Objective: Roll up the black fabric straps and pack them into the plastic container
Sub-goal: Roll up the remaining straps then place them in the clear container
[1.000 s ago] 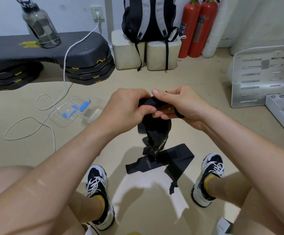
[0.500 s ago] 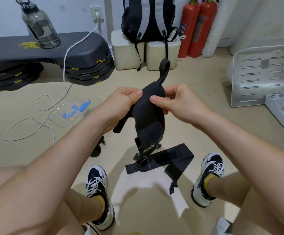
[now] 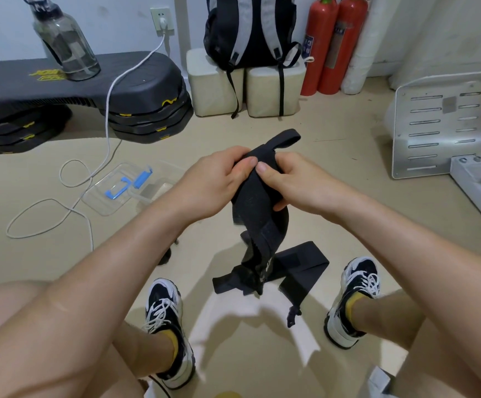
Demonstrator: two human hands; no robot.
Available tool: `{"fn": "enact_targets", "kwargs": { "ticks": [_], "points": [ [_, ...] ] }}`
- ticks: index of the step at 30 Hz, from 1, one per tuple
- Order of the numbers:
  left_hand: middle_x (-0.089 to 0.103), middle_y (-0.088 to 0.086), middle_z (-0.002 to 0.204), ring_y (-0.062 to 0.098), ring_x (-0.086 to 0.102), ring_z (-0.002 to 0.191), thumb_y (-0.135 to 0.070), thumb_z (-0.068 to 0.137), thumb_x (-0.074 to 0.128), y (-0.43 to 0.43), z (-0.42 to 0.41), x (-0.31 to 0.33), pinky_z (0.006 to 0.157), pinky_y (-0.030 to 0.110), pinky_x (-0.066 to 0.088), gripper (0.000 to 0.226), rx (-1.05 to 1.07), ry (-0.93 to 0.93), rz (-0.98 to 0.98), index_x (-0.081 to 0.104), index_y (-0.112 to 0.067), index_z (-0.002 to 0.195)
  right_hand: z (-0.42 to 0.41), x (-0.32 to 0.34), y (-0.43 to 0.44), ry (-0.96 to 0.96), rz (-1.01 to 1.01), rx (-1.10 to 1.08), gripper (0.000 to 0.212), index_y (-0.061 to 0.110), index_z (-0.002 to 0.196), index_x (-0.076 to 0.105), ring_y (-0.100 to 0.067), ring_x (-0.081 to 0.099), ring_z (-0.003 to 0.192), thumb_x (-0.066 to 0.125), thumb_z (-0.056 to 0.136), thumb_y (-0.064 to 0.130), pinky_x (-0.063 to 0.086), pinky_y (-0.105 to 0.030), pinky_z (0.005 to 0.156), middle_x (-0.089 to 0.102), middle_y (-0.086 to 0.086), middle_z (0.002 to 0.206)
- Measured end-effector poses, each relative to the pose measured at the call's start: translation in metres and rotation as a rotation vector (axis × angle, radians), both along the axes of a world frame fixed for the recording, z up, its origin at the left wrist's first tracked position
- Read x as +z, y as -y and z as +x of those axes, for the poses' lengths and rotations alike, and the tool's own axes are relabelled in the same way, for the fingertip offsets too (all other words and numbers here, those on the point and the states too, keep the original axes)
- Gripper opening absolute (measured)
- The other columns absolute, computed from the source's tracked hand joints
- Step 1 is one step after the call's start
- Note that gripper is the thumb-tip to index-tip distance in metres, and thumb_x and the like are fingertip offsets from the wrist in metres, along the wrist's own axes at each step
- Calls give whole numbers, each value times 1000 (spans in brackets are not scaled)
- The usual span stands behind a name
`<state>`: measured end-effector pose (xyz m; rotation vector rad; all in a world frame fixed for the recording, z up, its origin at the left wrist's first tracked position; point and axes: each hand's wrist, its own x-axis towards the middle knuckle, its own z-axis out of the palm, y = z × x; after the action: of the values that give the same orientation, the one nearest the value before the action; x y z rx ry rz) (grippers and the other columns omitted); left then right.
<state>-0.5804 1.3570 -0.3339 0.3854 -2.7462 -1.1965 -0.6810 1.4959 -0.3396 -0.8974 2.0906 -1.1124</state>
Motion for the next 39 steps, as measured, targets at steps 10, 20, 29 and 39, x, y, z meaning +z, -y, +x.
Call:
{"fn": "enact_targets", "kwargs": {
  "ticks": [10, 20, 29, 39],
  "points": [
    [47, 3, 63, 16, 39, 56, -37, 103, 47, -7, -1, 5, 50, 25, 31, 37, 160, -33, 494, 62, -13, 79, -4, 3, 0, 409, -171, -18, 21, 18, 99, 68, -8, 61, 77, 52, 102, 31, 45, -20, 58, 69, 2, 89],
    [72, -4, 78, 26, 69, 72, -28, 69, 84, -1, 3, 8, 67, 47, 59, 76, 55, 188, 371, 37, -37, 128, -8, 2, 0, 310, -179, -218, 27, -2, 106, 71, -24, 67, 92, 62, 97, 22, 50, -49, 98, 73, -21, 106],
    [63, 14, 96, 41, 61, 85, -14, 84, 64, -6, 3, -3, 67, 43, 47, 48, -31, -179, -677, 54, -12, 131, -13, 2, 1, 400, -267, -305, 19, 10, 86, 70, -8, 65, 66, 62, 97, 22, 49, -22, 61, 70, 1, 73],
    [69, -11, 83, 5, 71, 69, 0, 90, 54, 5, 5, 18, 60, 10, 47, 39, -25, -87, -33, 63, -21, 121, -12, 4, 0, 353, -386, -232, 8, 10, 95, 67, -12, 73, 81, 70, 88, 6, 56, -23, 72, 76, 0, 82]
  ]
}}
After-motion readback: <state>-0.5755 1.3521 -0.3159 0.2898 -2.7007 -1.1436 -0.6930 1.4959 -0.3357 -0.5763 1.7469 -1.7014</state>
